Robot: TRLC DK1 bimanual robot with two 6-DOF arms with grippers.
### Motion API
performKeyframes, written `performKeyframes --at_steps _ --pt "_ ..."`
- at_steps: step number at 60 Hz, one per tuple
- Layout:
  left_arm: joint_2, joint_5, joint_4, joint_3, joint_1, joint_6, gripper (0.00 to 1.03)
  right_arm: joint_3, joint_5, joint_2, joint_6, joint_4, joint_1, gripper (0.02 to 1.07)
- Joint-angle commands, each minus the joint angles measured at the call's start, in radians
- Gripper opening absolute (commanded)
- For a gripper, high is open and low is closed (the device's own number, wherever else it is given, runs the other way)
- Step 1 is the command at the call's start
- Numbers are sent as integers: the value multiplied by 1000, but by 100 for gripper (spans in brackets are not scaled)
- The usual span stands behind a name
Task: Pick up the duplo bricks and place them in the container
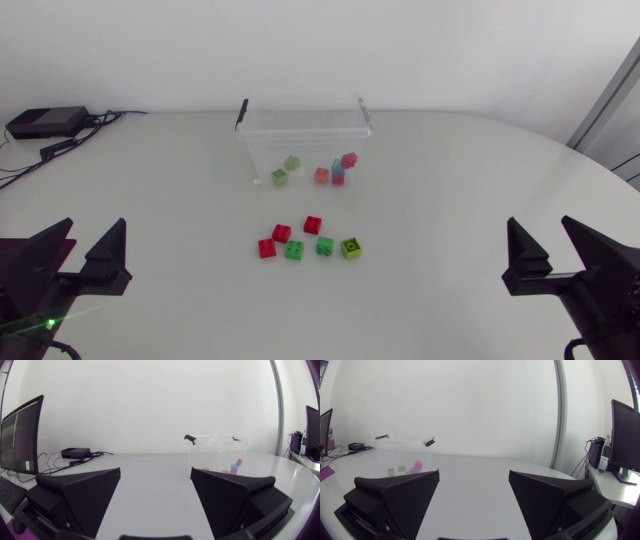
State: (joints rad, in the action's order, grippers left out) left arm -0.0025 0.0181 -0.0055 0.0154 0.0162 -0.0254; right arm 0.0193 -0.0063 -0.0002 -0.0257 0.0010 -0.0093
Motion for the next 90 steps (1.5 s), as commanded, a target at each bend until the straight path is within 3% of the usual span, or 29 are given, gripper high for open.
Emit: performKeyframes --at_steps 1,22,40,59,76,90 --pt "-11 -4 -2 -14 -1 21 98 -21 -6 -6 20 -6 -3 102" --pt "-11 -4 -2 -3 -10 22 98 -19 -8 -6 18 -4 19 102" --pt "41 -4 -59 121 -18 13 96 33 -8 12 20 -2 28 102" --pt "389 -6 -68 336 -28 16 96 199 -11 286 27 10 52 102" --pt "782 -10 -163 525 -105 19 96 329 -21 657 33 34 66 102" --pt "1101 -44 -298 695 -117 -133 96 396 -47 888 35 45 68 102"
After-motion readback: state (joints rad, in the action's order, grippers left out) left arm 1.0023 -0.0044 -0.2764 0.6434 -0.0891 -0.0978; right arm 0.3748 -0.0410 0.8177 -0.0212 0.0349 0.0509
